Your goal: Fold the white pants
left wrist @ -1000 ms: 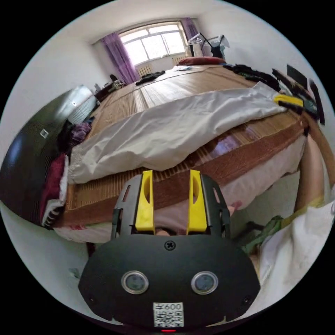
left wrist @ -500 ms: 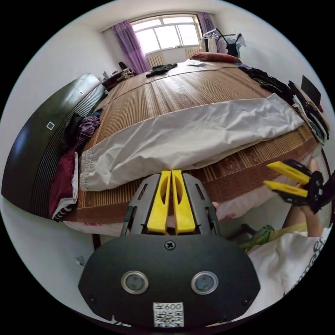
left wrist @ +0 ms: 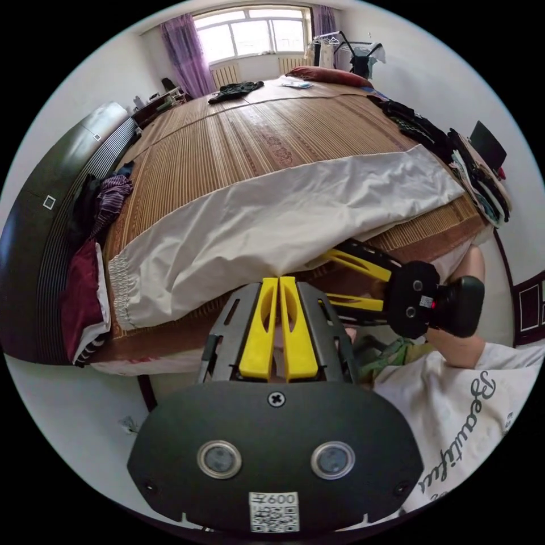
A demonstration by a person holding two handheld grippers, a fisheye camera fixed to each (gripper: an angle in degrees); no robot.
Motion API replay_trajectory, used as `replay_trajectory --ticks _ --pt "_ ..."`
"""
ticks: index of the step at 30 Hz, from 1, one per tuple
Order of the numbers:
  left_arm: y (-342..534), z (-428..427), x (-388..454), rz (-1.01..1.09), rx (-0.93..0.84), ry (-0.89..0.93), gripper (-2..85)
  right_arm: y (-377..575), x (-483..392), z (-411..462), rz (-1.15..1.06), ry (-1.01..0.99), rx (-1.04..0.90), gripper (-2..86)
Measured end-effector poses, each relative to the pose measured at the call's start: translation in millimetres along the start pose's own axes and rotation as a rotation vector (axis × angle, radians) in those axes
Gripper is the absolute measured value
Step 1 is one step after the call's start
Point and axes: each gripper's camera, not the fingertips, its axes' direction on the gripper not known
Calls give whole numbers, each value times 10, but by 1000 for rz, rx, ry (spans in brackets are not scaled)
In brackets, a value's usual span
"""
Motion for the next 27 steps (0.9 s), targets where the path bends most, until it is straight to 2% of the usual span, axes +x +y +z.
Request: replay_trajectory --ticks 5,9,12,15,17,19,21,23,27 --pt "151 -226 -471 -25 29 103 11 341 214 213 -24 -129 -32 143" --pt "294 -387 -759 32 68 139 11 606 338 95 9 -115 67 147" --pt "480 -582 -1224 55 124 236 11 827 609 240 51 -152 33 150" --pt "797 -737 -2182 -247 259 342 7 993 919 312 80 -228 19 152" --pt "1078 -745 -2971 -481 366 293 5 1141 1106 406 80 -273 -24 153" --pt "1146 -654 -3426 -550 376 190 4 1271 1212 454 68 -306 -43 153" --pt "1103 -461 -3730 -535 319 46 3 1392 1319 502 78 -315 -60 154" --pt "986 -17 -3946 -436 150 -78 3 1526 1477 566 84 -344 -87 154" --pt "1025 43 -3985 -436 199 -190 4 1731 1674 614 19 -443 -96 154"
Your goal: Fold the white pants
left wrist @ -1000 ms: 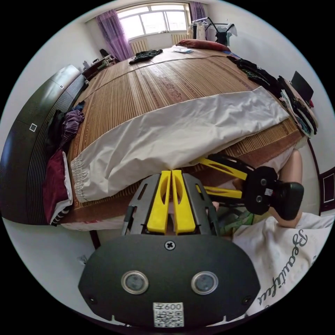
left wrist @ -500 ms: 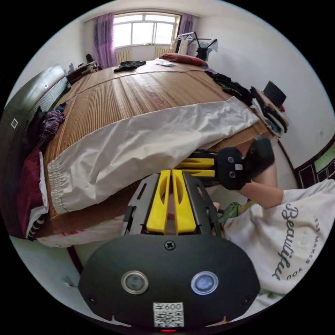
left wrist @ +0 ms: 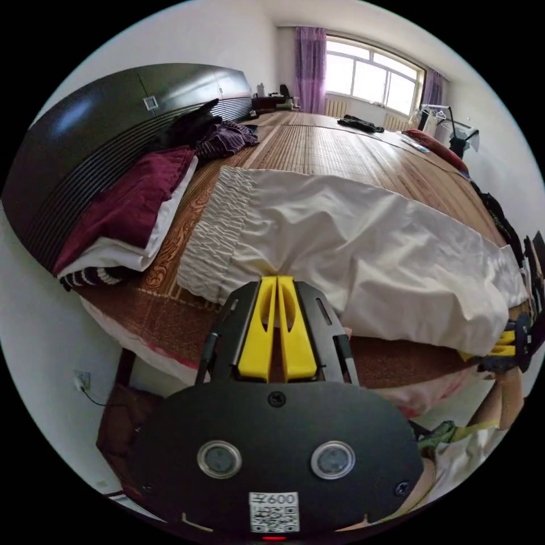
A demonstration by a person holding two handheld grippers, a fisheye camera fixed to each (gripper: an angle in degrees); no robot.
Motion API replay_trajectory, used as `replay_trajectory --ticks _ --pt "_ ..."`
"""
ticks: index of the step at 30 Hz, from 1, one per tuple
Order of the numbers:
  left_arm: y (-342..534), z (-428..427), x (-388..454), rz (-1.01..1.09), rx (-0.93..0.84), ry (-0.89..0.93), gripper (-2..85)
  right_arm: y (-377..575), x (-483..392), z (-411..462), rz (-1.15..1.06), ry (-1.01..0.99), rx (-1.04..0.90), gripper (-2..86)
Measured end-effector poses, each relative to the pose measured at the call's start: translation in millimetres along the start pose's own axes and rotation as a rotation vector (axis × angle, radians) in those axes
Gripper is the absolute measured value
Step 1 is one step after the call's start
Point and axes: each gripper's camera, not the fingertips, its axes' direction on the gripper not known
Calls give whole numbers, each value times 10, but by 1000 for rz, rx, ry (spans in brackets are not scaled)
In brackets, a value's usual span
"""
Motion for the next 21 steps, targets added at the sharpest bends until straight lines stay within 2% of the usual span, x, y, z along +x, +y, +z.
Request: replay_trajectory --ticks 3,9,12,14,15,16,18,20,21 --pt "2 7 -18 1 18 -81 4 226 59 -96 -137 -138 35 153" --pt "-84 -17 -487 -42 -42 6 6 397 229 -98 -248 -193 -5 150" --pt "-54 -36 -649 -40 -54 11 9 540 455 -261 -268 -331 8 148" --pt "51 -80 -732 -38 -23 -12 13 655 564 -405 -332 -709 -52 146" --pt "82 -101 -749 -33 -15 -14 15 676 580 -444 -326 -755 -55 145" --pt "141 -182 -789 -27 -16 -24 20 720 624 -572 -265 -696 -27 144" --pt "287 -420 -837 -50 -31 -6 42 797 751 -913 -131 -441 117 141" --pt "815 -958 -791 -108 98 103 95 721 966 -1301 -3 -123 256 137" --pt "978 -1076 -744 -110 118 124 108 662 1029 -1344 25 -37 264 136"
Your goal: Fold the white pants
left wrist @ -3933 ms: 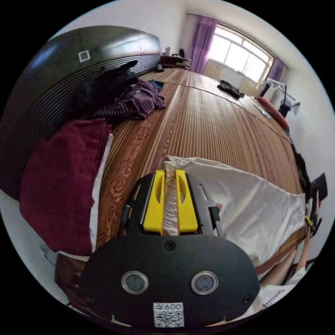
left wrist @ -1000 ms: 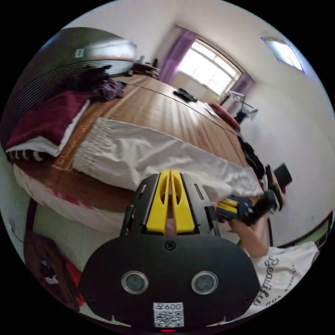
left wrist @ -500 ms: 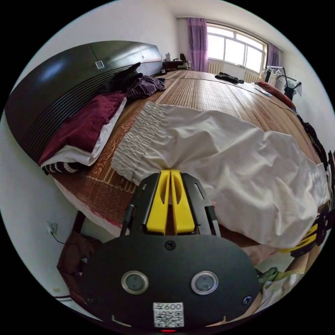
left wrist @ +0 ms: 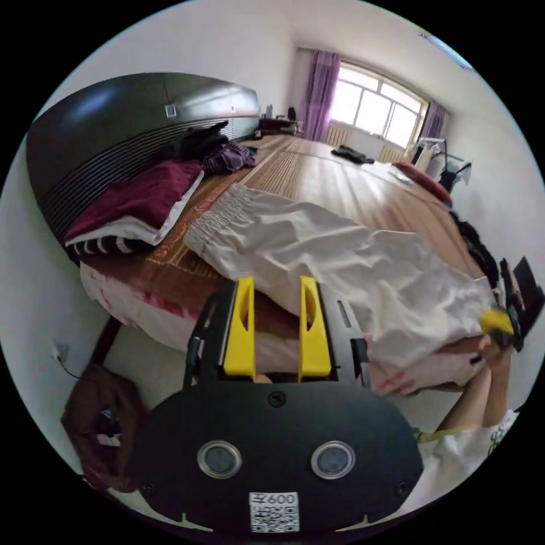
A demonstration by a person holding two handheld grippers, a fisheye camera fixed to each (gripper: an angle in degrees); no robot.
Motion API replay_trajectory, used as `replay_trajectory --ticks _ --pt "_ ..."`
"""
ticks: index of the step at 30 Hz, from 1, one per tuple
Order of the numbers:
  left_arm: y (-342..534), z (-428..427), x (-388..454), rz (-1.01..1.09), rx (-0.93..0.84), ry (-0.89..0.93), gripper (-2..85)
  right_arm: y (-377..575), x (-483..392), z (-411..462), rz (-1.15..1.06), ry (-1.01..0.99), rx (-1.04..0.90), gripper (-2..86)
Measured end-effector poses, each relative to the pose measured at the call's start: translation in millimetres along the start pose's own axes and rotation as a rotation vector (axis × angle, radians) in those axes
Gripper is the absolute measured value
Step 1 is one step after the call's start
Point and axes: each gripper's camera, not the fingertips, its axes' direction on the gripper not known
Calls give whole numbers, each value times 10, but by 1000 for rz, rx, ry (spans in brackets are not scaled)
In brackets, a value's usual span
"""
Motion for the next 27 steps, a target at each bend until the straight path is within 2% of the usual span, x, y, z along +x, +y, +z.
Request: replay_trajectory --ticks 2,4,7,10,15,17,24,27 --pt "667 -360 266 22 52 27 123 -301 325 183 24 318 -73 132" --pt "1088 -416 511 74 40 18 127 -497 666 517 46 400 -176 128" --pt "1493 -237 858 153 -3 -31 135 -725 1141 1245 41 177 -296 120" --pt "1573 -96 946 127 17 36 130 -789 1350 2104 52 53 -459 110" --pt "1673 125 701 57 46 -5 43 -622 1379 3203 -64 233 -662 91" --pt "1854 118 597 70 59 2 31 -676 1410 3467 -77 285 -644 80" --pt "2417 168 417 84 21 -30 16 -826 1659 3876 20 250 -638 38" --pt "2772 182 288 85 0 -94 18 -810 1565 4019 -20 379 -594 12"
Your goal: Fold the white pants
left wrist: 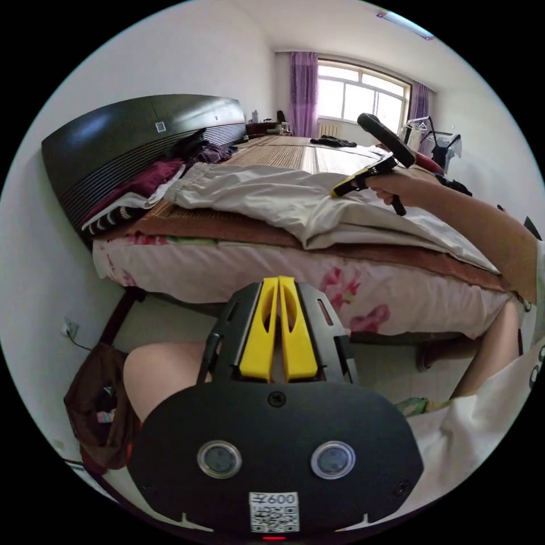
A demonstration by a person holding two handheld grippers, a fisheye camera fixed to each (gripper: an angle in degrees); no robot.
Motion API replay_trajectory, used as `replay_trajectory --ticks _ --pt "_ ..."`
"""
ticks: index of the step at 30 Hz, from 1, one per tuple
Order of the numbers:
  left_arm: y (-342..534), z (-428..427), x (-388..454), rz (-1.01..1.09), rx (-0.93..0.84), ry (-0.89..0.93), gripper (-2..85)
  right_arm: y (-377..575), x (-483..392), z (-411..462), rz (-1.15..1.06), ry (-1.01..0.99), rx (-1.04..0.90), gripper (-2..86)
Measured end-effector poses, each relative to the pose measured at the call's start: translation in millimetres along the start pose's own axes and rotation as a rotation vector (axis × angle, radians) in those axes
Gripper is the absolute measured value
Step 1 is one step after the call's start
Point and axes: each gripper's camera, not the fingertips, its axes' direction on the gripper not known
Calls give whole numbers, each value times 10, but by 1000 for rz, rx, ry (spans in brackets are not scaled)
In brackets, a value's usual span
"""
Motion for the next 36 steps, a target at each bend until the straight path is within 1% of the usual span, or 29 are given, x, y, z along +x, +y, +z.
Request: replay_trajectory --ticks 2,4,5,7,10,12,13,14,15,16,17,18,20,23,25,27,29,30,31,32,34,36 --pt "139 116 -68 9 -9 103 30 -97 -133 8 -19 33 11 17" --pt "173 232 -64 5 14 100 55 -156 -148 -72 -36 -6 -2 31" --pt "163 329 -36 9 32 92 79 -161 -143 -202 -18 -23 17 40" --pt "124 517 31 30 49 84 89 -98 -134 -496 24 -68 85 51" --pt "53 917 195 91 42 85 87 84 -186 -962 43 -209 137 67" --pt "65 1170 307 138 28 66 71 209 -312 -1143 17 -251 143 75" --pt "106 1330 373 163 9 18 55 293 -427 -1195 -12 -248 134 80" --pt "183 1440 408 174 6 -53 37 348 -531 -1147 -26 -200 81 85" --pt "229 1471 420 191 14 -53 33 366 -581 -1084 -37 -166 40 87" --pt "328 1523 406 195 17 -49 26 394 -668 -886 -68 -82 -62 91" --pt "439 1571 366 189 15 -35 21 435 -730 -723 -101 -27 -103 94" --pt "494 1600 340 184 9 -23 19 460 -729 -754 -84 -27 -47 96" --pt "705 1716 212 130 -26 30 11 397 -635 -771 33 -70 0 101" --pt "989 1865 57 79 -105 -76 7 254 -635 -774 81 -67 28 107" --pt "1121 1951 -67 24 -140 -28 7 138 -635 -793 130 -72 36 109" --pt "1180 2064 -123 -16 -175 19 8 -43 -634 -818 216 -75 4 111" --pt "1136 2197 -84 -66 -163 48 13 -313 -684 -845 290 -66 -94 112" --pt "1105 2236 -69 -101 -155 42 16 -370 -702 -860 305 -60 -116 112" --pt "1029 2333 -35 -195 -158 14 22 -456 -728 -901 354 -39 -149 112" --pt "923 2470 64 -224 -205 -12 30 -532 -750 -962 407 -12 -175 112" --pt "741 2700 333 -147 -265 -39 43 -623 -782 -1080 462 26 -184 111" --pt "601 2920 582 -158 -303 -103 67 -661 -761 -1205 573 86 -187 110"
